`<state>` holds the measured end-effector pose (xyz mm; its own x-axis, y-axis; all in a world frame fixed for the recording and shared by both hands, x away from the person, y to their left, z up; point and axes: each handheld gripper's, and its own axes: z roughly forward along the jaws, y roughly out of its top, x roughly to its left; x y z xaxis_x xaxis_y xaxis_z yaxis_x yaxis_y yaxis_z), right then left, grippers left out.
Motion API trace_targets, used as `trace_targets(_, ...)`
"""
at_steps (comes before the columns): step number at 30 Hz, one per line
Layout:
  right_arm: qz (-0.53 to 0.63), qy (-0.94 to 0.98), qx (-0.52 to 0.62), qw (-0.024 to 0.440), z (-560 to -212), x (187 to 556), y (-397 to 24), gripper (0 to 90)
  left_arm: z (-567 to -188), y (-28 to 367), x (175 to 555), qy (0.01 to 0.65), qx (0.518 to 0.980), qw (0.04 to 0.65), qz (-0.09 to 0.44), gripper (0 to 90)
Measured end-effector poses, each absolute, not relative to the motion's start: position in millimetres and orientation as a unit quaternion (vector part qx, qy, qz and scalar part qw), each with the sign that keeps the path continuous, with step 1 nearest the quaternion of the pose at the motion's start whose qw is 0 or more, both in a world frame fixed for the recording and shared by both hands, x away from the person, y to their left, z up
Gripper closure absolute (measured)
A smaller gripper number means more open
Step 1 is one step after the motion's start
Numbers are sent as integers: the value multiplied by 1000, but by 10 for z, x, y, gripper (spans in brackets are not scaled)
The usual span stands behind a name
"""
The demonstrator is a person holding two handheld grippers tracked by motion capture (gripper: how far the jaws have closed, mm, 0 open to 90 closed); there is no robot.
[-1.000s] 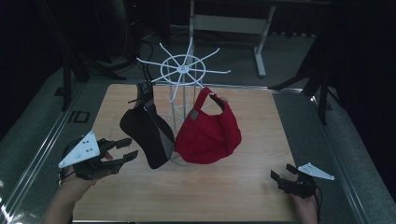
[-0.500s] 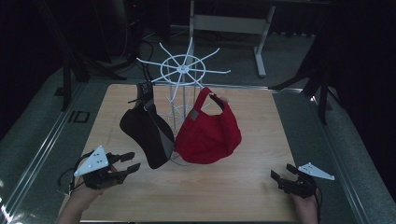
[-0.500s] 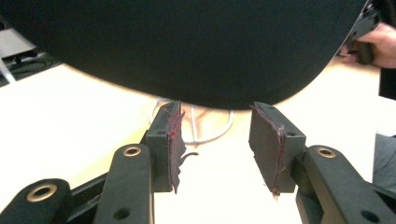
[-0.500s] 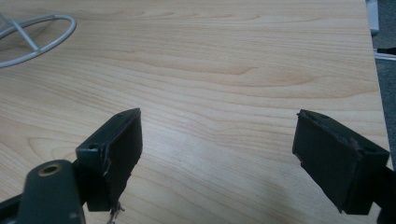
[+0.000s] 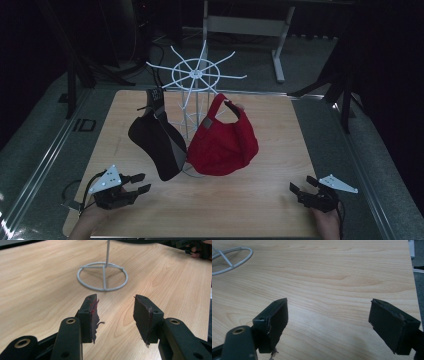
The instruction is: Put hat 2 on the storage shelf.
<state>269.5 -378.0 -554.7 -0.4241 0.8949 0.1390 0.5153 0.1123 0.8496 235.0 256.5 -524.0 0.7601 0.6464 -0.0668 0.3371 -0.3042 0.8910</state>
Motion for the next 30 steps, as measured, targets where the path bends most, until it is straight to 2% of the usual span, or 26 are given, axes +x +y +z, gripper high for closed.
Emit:
trace_targets(11,447,715,494,212,-5550,2702,-3785,158,-5421,2635,2288,346,794,466,181,522)
trace_targets(24,448,710,498,217,-5550,2700,-3794,158,-5464,2762,2192,378,771,470,206,521)
trace_targets(26,448,710,499,217,-5552,2700,-3795,158,-5477,2757,2188,385,769,462,215,475)
trace_targets(30,446,710,500,216,-5555,2703,-3792,158,-5500,2746,2179,381,771,463,215,477)
